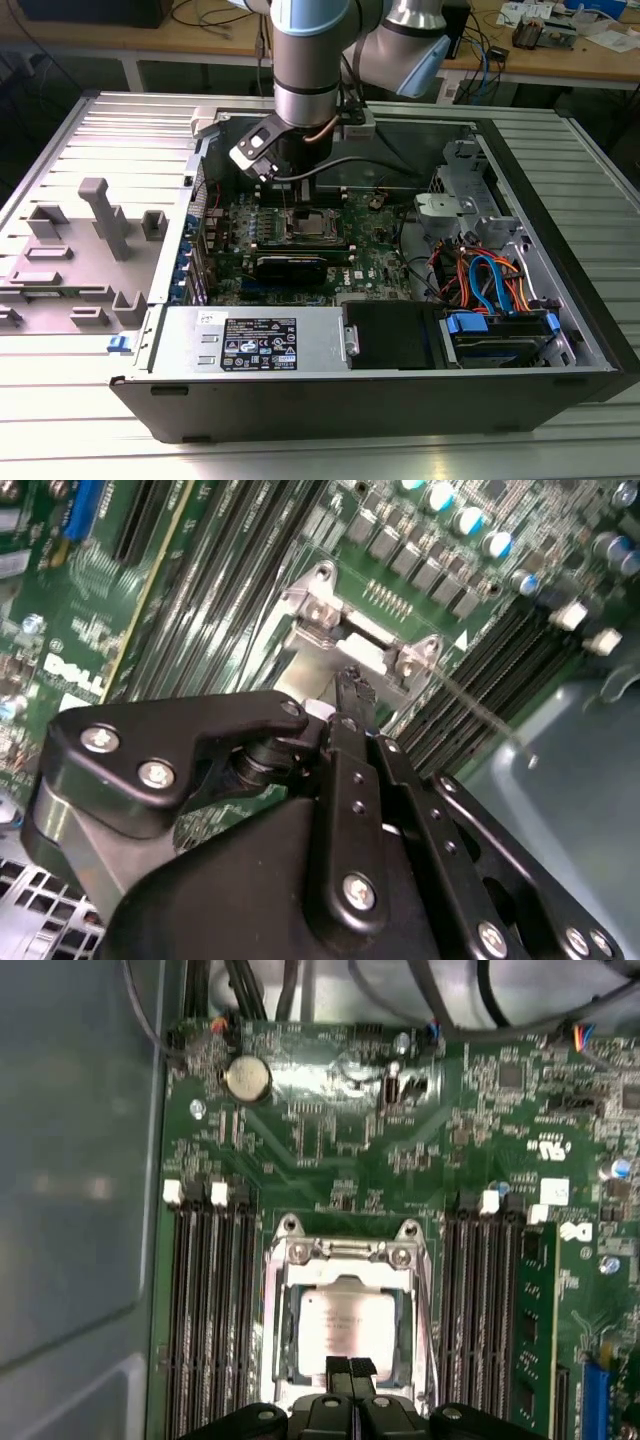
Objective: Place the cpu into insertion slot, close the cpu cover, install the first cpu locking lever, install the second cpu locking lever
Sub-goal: 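Close the cpu cover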
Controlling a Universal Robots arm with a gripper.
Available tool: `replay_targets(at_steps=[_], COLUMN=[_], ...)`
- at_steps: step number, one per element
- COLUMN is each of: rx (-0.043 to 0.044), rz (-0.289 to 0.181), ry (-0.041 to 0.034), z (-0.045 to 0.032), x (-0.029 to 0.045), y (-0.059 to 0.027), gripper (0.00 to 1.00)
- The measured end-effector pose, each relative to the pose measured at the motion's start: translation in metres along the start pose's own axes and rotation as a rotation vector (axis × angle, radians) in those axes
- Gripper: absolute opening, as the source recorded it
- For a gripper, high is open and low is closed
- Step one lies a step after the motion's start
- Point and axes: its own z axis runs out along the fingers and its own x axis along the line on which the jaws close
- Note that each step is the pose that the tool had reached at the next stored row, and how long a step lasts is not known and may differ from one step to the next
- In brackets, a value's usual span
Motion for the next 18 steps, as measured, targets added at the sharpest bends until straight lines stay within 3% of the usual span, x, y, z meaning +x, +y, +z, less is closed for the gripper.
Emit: replay_targets(at_steps=[9,18], rx=[-0.0001,-0.0003], rz=[-0.005,-0.022], ry=[0.0,0.0001], z=[0.0017,0.0132], x=[0.0,0.0004], y=[-0.004,-0.0093], gripper=[0.11,0.11])
